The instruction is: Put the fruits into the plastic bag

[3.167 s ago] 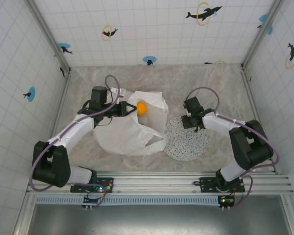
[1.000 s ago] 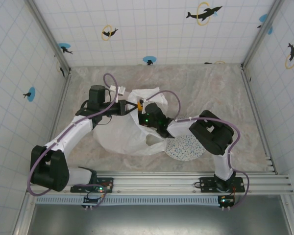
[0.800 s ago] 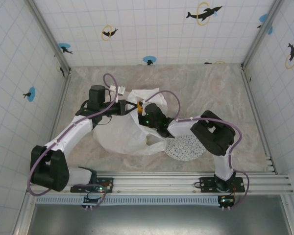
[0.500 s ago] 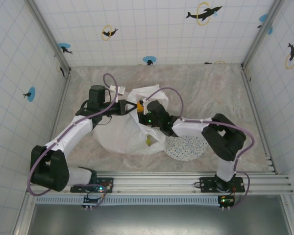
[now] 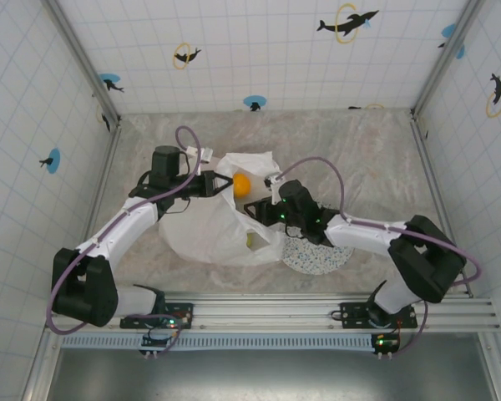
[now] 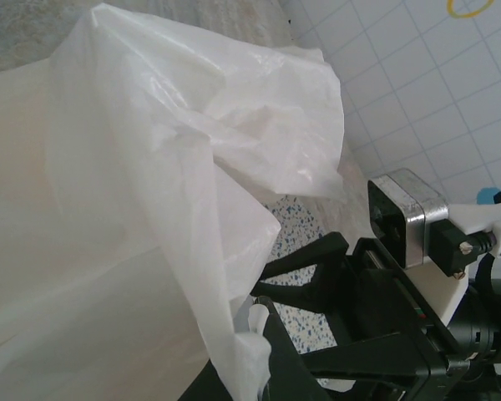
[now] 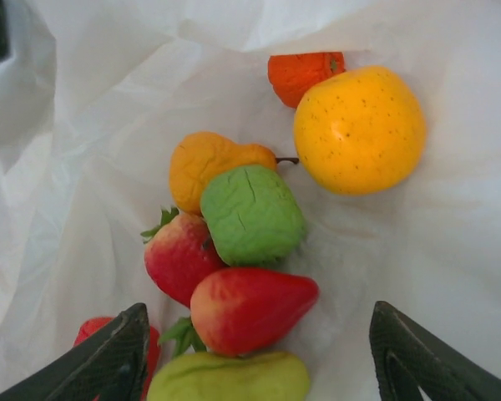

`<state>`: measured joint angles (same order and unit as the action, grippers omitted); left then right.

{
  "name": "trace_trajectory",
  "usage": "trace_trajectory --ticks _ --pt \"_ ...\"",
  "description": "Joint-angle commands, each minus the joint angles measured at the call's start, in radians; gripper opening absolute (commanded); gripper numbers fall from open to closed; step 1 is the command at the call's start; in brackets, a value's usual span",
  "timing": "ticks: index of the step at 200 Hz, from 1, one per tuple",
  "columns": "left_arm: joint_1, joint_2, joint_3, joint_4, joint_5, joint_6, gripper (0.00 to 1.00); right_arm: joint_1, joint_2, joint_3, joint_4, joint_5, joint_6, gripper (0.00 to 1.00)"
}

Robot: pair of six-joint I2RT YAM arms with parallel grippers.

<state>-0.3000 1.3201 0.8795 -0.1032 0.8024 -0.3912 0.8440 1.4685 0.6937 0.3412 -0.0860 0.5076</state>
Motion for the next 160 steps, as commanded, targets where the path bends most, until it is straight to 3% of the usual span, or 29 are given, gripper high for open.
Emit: trace_trajectory --ticks 1,37,70,124,160 --pt "0.007 0.002 0.016 -0.015 -0.005 0.025 0.00 -0.024 -0.103 -0.081 -0.017 -0.003 0.022 0.67" --pt "0.007 0.002 0.016 -0.016 -0.007 0.026 0.00 -0.039 -0.248 -0.221 -0.036 -0.050 0.046 0.66" --pt "0.007 0.005 0.016 -0.015 -0.006 0.023 0.00 -0.080 -0.324 -0.324 -0.025 0.042 0.166 0.65" --pt "0.007 0.008 0.016 -0.017 -0.005 0.023 0.00 -0.105 -0.189 -0.332 0.173 -0.005 0.324 0.65" --pt "0.007 0.004 0.015 -0.012 -0.003 0.022 0.00 -0.109 -0.093 -0.287 0.209 -0.023 0.351 0.63"
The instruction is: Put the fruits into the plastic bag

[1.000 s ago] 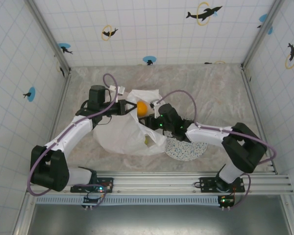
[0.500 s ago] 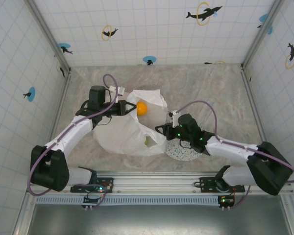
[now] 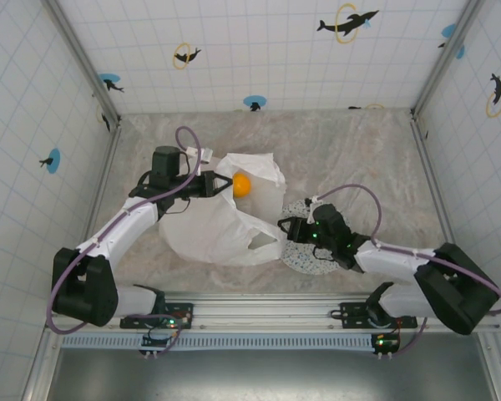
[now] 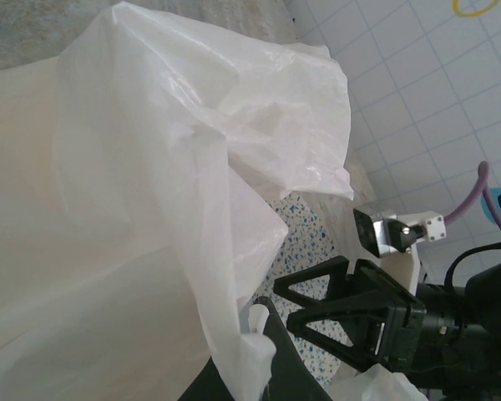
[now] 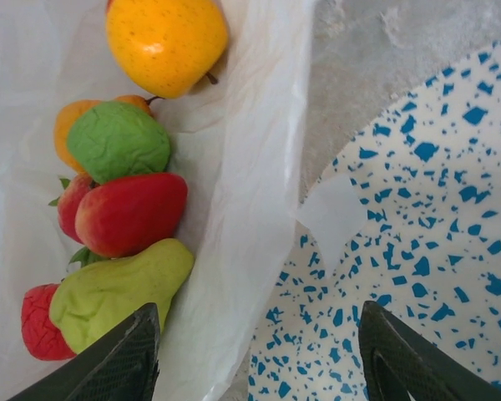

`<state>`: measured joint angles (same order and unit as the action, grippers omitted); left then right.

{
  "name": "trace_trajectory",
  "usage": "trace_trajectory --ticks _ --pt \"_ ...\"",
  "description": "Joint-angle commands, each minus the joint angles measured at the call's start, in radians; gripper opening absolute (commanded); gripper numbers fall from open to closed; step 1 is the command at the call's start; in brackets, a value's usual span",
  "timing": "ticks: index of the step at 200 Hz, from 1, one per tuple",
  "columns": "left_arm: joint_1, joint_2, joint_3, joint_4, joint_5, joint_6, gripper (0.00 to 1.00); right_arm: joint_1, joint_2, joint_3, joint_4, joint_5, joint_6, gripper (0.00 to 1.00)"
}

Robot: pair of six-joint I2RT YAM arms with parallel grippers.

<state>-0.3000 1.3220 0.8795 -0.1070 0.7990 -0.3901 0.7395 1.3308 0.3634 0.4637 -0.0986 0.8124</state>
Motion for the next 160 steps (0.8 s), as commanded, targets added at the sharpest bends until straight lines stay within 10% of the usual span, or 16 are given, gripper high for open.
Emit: trace_trajectory --ticks 1,95,160 --pt "0.007 0.002 0.015 -0.008 0.000 0.020 0.00 -0.005 0.047 0.044 0.088 -0.011 0.047 0.63" --pt "0.007 0.005 0.015 -0.009 0.006 0.018 0.00 -0.016 0.283 0.156 0.232 -0.086 0.123 0.42" --pt "0.007 -0.007 0.009 0.010 0.018 0.007 0.00 -0.013 0.331 0.169 0.251 -0.049 0.151 0.06"
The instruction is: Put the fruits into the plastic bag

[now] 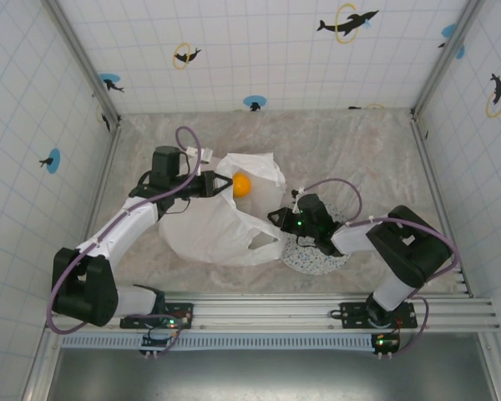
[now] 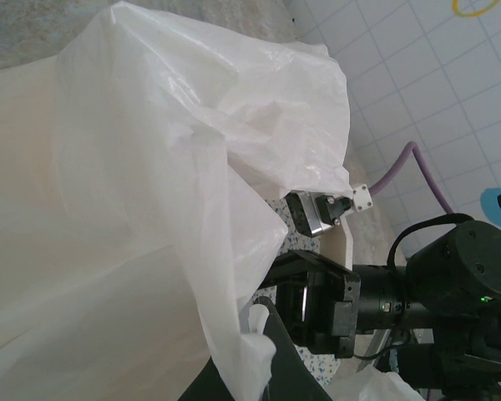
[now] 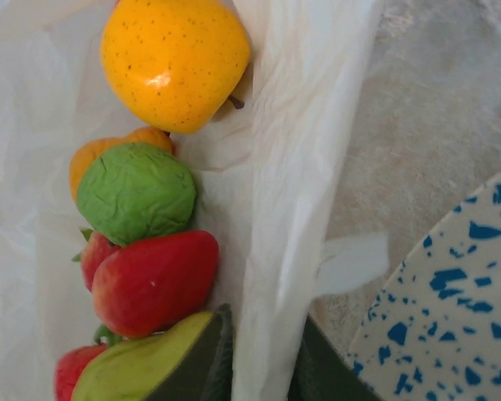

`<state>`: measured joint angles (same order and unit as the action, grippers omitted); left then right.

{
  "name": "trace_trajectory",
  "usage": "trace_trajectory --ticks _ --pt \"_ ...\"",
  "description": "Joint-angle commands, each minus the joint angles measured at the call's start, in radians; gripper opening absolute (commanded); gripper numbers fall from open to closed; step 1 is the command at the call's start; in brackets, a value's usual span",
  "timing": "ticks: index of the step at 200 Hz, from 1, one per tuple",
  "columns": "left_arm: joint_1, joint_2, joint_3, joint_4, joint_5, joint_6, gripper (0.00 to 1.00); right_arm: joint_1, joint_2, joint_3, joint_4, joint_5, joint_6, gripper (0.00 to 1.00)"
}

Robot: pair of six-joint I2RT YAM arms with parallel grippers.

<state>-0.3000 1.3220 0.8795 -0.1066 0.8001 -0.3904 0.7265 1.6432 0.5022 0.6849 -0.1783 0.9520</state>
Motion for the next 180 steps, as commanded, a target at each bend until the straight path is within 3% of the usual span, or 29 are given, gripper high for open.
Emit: trace_trajectory --ticks 1,13,80,146,180 --pt "0.007 -0.007 0.009 0.011 0.017 0.006 0.00 0.000 0.018 0.031 0.029 0.033 0.011 0.05" --pt "0.007 -0.005 0.006 0.015 0.017 -0.004 0.00 -0.002 0.014 0.032 0.023 0.039 0.015 0.00" --pt "0.007 -0.015 0.020 0.026 -0.027 -0.065 0.00 0.038 -0.064 0.125 -0.065 0.073 -0.015 0.00" --pt "0.010 -0.017 0.126 -0.087 -0.117 -0.159 0.00 0.029 -0.099 0.150 -0.055 0.048 0.037 0.00" --pt "0.037 -0.023 0.193 -0.137 -0.123 -0.177 0.00 0.020 -0.189 0.208 -0.170 0.071 -0.020 0.00"
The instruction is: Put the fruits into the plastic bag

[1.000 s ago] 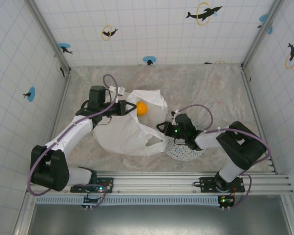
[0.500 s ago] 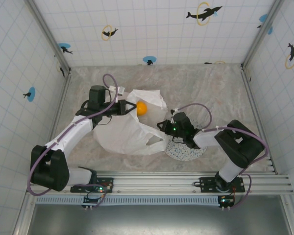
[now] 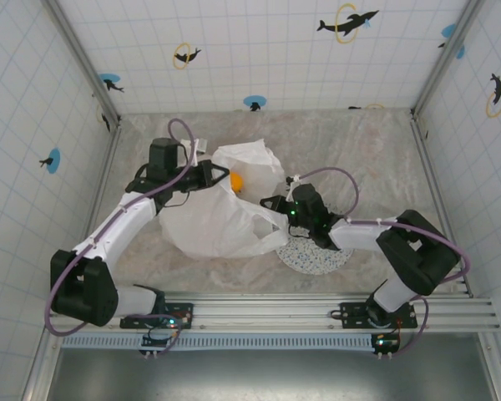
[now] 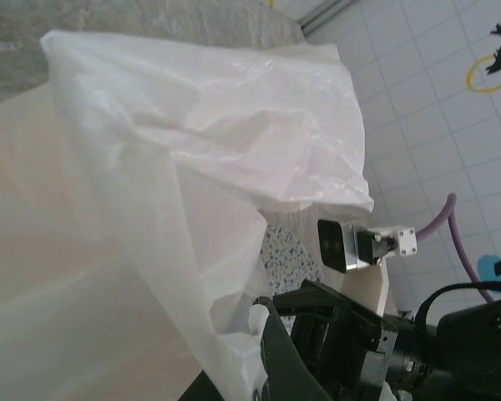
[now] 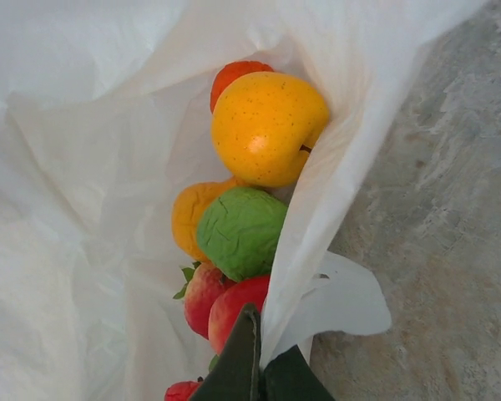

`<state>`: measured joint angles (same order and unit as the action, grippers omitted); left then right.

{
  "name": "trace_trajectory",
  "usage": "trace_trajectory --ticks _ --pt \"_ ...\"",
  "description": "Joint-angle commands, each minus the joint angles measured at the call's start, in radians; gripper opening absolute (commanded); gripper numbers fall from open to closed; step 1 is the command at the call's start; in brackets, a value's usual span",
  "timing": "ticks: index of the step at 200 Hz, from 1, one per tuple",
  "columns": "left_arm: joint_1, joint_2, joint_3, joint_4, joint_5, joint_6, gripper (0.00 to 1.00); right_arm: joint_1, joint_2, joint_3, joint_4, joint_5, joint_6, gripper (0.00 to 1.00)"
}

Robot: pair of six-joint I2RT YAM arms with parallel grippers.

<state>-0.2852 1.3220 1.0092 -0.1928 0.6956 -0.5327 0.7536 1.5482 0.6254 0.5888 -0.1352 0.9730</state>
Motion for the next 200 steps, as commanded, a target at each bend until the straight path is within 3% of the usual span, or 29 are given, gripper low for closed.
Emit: trace_trajectory --ticks 1,73,132,172,200 --pt "0.023 -0.023 0.065 -0.050 -0.018 -0.035 0.00 -0.007 -0.097 0.087 -0.080 0.030 -0.044 0.00" --pt "0.127 -0.008 0.127 -0.041 0.081 -0.074 0.00 0.066 -0.291 0.301 -0.386 0.221 -0.254 0.00" --pt "0.223 0.023 0.115 -0.001 0.118 -0.114 0.00 0.182 -0.272 0.420 -0.408 0.292 -0.324 0.00" --pt "0.224 0.040 0.194 0.059 0.145 -0.188 0.00 0.217 -0.235 0.533 -0.411 0.326 -0.392 0.00" --pt "0.224 0.046 0.144 0.082 0.164 -0.201 0.00 0.222 -0.218 0.542 -0.420 0.342 -0.407 0.00"
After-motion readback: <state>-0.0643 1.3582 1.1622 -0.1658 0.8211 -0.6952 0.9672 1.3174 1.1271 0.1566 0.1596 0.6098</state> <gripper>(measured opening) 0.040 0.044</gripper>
